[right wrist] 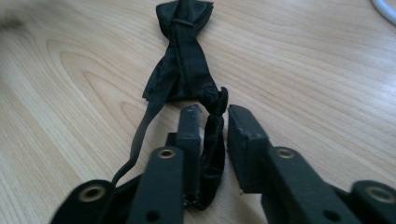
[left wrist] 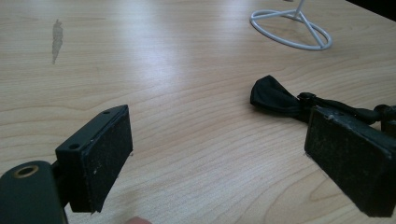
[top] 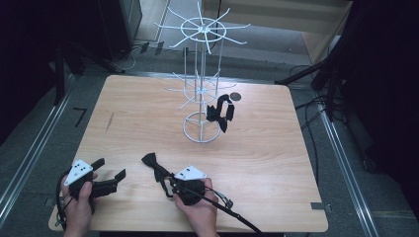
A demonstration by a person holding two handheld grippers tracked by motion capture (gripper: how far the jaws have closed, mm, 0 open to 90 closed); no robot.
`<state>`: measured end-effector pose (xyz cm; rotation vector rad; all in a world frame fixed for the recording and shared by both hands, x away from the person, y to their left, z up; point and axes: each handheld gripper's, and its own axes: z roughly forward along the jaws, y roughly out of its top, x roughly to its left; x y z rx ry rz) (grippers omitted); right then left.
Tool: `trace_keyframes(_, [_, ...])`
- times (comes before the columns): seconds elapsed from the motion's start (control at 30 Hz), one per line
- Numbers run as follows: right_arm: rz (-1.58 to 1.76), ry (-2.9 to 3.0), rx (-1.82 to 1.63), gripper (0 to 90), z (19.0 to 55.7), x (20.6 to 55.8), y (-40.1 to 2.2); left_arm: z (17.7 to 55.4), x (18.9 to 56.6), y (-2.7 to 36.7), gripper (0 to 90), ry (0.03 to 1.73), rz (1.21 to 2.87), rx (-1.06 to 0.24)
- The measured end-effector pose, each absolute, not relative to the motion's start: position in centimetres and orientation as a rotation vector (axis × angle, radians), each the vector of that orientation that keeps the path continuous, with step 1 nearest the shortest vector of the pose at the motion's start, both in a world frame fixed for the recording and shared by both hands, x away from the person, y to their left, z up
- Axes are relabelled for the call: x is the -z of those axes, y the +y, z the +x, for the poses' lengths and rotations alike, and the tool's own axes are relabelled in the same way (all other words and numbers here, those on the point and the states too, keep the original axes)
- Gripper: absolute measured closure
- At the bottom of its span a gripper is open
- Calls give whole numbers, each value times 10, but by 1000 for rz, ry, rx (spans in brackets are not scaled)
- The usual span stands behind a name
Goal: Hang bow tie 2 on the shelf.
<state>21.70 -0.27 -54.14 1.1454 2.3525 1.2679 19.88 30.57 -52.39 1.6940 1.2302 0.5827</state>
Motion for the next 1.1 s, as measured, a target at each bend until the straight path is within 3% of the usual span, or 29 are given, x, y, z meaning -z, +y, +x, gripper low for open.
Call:
trace_keyframes(0.27, [1133,2298,-1268,866,214,540,-5,199,524,306,85,1230,1694,-578])
trace_keyframes(1.1, [1036,2096,-1395,877,208,525,-20,199,524,306,85,1232,1692,-576])
